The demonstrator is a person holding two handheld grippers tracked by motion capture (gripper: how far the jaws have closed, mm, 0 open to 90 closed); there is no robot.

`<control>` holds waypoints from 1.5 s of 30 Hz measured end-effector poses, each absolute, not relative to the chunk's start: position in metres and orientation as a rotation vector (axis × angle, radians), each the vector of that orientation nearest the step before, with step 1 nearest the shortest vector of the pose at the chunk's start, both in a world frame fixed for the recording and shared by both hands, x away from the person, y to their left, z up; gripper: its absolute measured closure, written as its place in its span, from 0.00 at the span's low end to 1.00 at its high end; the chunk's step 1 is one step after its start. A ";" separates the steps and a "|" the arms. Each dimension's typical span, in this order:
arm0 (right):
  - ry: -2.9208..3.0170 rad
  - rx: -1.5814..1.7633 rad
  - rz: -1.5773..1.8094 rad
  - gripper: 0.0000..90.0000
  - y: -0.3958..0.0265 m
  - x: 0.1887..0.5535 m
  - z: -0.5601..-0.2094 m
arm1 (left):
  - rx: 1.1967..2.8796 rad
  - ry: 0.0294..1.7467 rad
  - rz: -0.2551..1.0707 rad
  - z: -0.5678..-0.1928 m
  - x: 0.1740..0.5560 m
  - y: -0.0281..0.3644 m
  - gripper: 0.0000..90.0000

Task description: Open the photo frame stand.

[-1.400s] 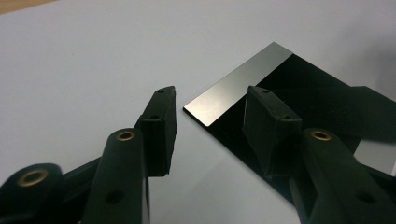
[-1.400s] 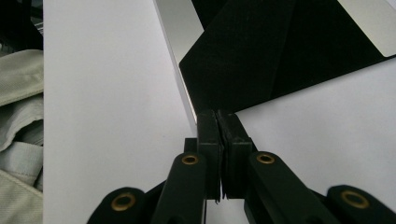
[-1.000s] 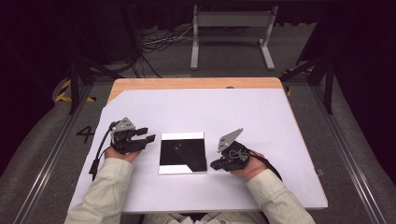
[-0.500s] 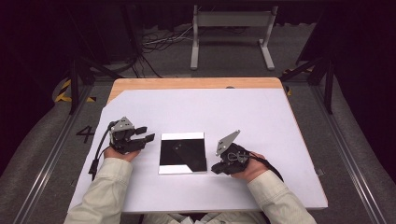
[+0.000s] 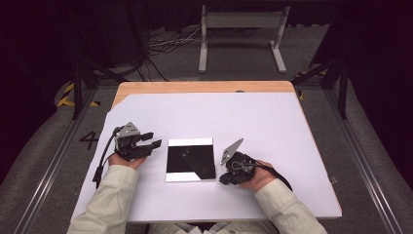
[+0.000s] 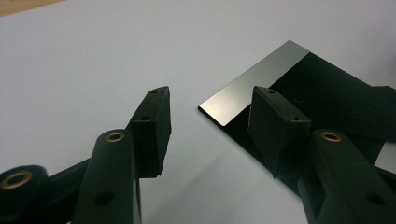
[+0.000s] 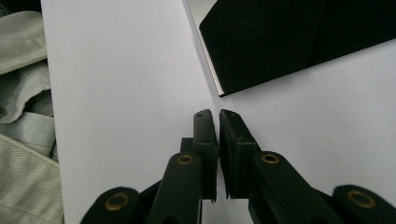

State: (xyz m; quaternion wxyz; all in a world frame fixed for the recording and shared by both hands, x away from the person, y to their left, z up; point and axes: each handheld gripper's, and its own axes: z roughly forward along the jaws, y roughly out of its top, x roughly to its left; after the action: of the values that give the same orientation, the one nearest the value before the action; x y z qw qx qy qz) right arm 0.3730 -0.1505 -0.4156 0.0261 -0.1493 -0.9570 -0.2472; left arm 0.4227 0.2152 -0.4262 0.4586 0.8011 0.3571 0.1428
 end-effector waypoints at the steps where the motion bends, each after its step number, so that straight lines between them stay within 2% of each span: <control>1: -2.958 -0.471 -0.759 0.94 -0.150 0.373 -0.416 | 1.976 0.878 0.352 -0.426 0.423 0.215 0.55; 26: -2.980 -0.546 -0.689 0.99 -0.135 0.378 -0.421 | 1.990 0.886 0.353 -0.427 0.420 0.219 0.54; 45: -2.974 -0.529 -0.762 0.99 -0.139 0.378 -0.415 | 1.991 0.890 0.356 -0.428 0.420 0.218 0.53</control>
State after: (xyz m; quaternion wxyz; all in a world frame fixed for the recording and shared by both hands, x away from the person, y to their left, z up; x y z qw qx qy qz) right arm 0.3779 -0.1387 -0.4145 0.0131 -0.1699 -0.9545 -0.2445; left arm 0.4199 0.2185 -0.4279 0.4492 0.8051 0.3597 0.1437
